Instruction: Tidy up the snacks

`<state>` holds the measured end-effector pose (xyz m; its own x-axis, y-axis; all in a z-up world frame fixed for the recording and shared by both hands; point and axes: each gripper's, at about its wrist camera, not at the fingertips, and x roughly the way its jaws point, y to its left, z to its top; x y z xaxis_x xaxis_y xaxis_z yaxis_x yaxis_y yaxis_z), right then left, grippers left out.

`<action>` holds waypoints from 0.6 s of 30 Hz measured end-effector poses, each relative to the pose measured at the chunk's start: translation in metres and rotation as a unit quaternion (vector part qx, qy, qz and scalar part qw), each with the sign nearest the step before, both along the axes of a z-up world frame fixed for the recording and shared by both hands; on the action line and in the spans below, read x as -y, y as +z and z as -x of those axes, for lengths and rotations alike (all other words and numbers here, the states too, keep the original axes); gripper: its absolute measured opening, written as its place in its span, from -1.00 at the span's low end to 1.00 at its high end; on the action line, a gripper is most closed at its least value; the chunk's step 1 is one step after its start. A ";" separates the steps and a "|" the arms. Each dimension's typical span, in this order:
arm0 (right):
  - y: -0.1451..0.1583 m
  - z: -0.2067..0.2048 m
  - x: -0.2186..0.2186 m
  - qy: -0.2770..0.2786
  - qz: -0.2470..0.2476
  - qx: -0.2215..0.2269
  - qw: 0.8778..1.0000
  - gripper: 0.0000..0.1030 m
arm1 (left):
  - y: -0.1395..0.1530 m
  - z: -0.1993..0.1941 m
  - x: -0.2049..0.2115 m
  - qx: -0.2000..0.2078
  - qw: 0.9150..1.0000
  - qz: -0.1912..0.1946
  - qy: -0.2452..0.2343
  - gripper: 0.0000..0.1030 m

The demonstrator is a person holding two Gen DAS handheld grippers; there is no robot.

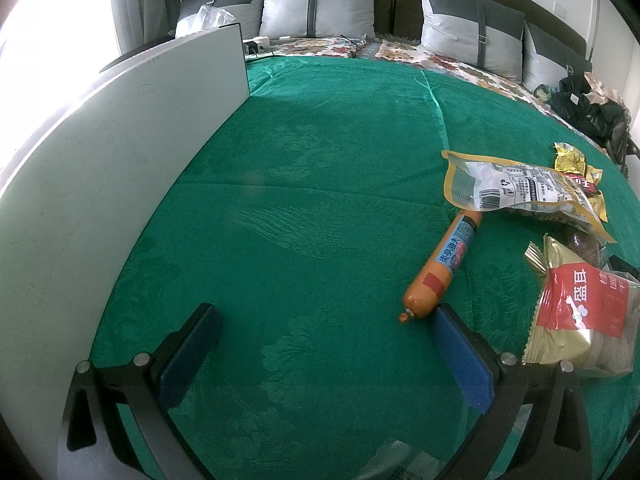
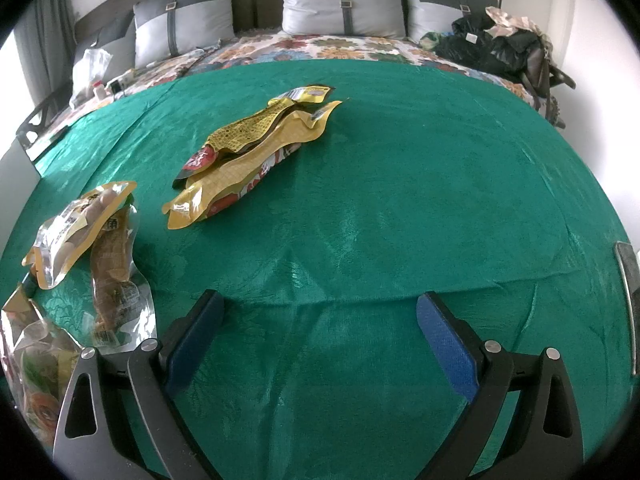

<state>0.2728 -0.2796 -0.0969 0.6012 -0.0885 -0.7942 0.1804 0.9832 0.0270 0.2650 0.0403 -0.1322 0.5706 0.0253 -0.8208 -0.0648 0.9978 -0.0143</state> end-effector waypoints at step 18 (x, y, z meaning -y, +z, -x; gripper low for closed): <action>0.000 0.000 0.000 0.000 0.000 -0.001 1.000 0.92 | -0.001 0.000 0.000 0.000 1.000 0.000 0.001 1.00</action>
